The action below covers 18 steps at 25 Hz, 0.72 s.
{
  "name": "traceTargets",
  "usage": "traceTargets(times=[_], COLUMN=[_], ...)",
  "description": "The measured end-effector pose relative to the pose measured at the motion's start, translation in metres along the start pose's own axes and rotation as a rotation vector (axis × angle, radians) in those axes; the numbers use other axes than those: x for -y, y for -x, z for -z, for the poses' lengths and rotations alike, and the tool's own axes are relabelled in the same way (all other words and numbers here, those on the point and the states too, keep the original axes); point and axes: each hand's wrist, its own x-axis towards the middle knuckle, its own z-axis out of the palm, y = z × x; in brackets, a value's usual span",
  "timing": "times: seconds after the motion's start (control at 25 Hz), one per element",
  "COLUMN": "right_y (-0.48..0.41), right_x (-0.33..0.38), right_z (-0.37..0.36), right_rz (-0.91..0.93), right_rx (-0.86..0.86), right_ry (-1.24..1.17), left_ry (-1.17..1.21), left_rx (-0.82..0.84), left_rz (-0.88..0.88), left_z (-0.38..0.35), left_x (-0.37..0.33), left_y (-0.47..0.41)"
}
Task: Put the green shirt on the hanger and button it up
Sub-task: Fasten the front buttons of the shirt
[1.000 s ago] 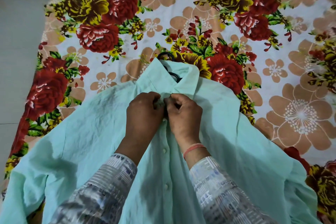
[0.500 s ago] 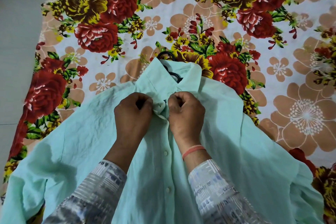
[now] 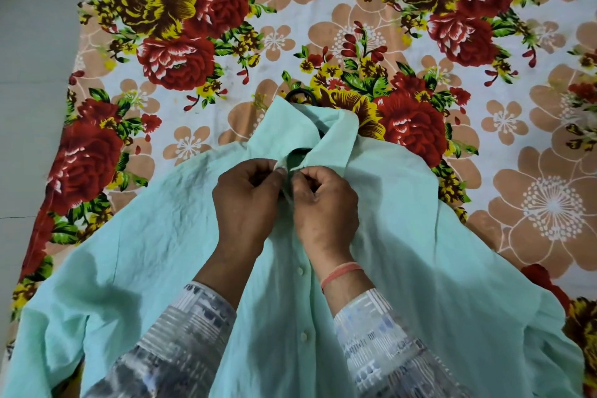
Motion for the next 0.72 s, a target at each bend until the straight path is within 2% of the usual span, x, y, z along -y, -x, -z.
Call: traceTargets(times=[0.12,0.24,0.48,0.72], right_y=[-0.007,-0.012,-0.010,-0.010], right_x=[0.006,0.005,0.005,0.004], right_z=[-0.005,-0.005,0.001,0.002], right_rz=[-0.166,-0.252,-0.218,-0.182], right_rx=[0.099,0.176,0.235,0.219], right_ry=[-0.222,-0.289,-0.261,-0.217], left_ry=[0.096,0.296,0.525,0.511], left_rx=[0.102,0.180,0.256,0.223], left_rz=[0.063,0.164,0.234,0.159], left_z=[-0.003,-0.003,0.000,0.000], left_x=[0.009,0.017,0.019,0.024], left_y=[0.006,0.007,0.018,0.013])
